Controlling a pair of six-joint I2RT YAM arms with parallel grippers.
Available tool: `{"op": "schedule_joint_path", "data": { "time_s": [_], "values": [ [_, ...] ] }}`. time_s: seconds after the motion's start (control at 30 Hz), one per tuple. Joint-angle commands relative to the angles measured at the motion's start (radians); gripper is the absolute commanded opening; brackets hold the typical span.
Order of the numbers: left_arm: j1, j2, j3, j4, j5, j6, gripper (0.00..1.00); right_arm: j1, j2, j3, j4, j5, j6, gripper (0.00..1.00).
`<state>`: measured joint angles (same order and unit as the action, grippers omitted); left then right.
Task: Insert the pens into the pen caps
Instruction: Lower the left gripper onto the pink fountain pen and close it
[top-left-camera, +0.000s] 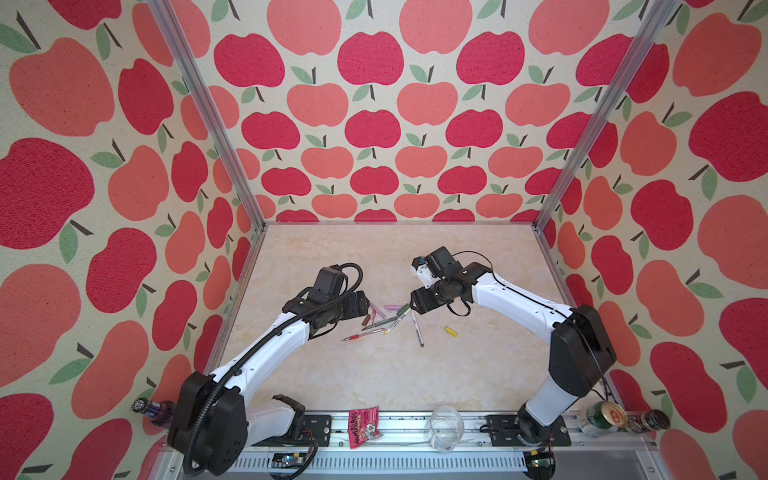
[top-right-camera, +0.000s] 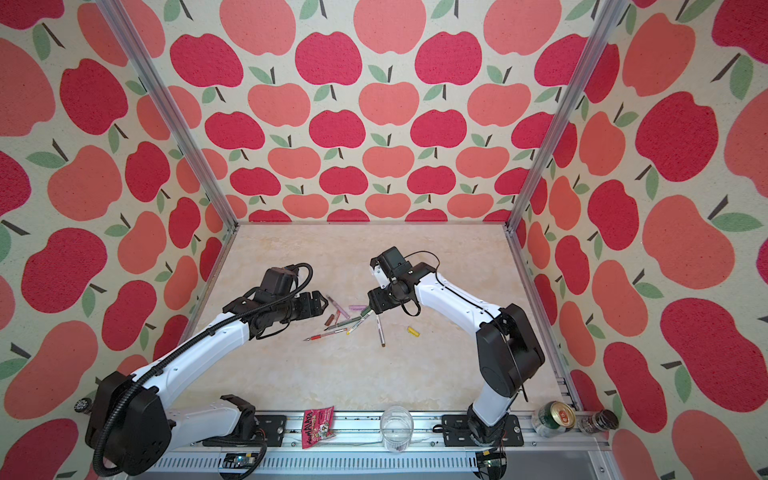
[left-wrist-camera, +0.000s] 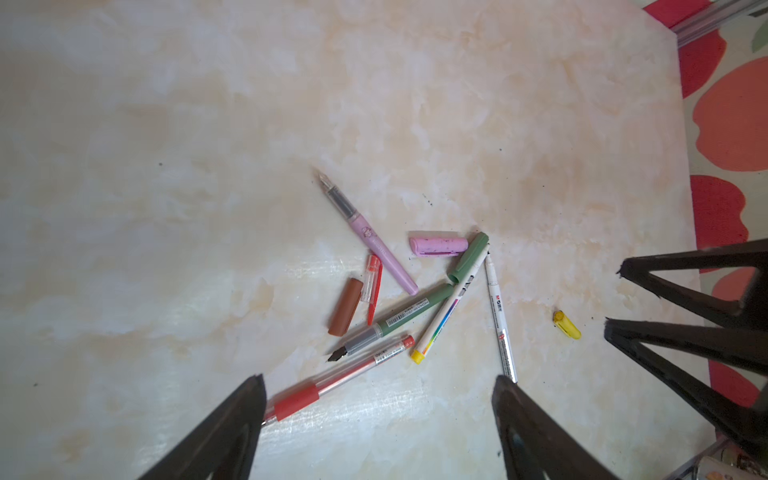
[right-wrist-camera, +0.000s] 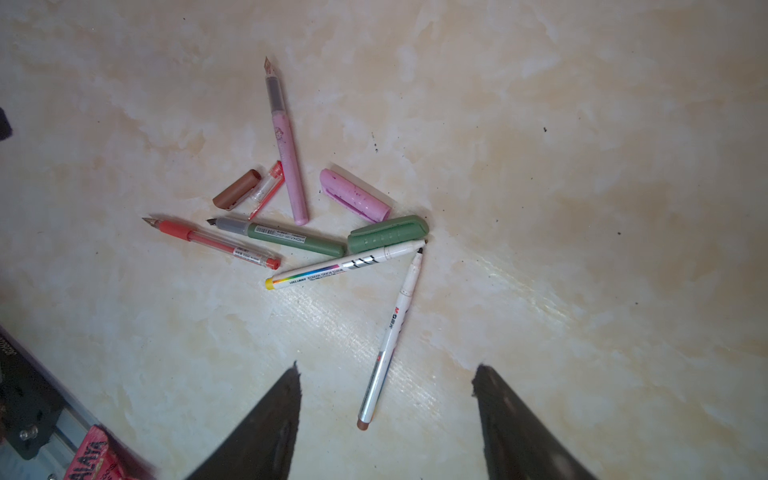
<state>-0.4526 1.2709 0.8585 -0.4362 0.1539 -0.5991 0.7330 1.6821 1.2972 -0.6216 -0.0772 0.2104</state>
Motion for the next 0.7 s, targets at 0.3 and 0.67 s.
{"op": "schedule_joint_path", "data": {
  "time_s": [0.3,0.67],
  "values": [
    [-0.131,0.431,0.432,-0.416,-0.234,-0.359,0.69,-0.006,-0.118,-0.161,0.16,0.06,0.077,0.71],
    [-0.159,0.663,0.689,-0.542,-0.316,-0.471,0.6,-0.023,-0.216,-0.27,0.255,0.053,0.124,0.72]
  ]
}}
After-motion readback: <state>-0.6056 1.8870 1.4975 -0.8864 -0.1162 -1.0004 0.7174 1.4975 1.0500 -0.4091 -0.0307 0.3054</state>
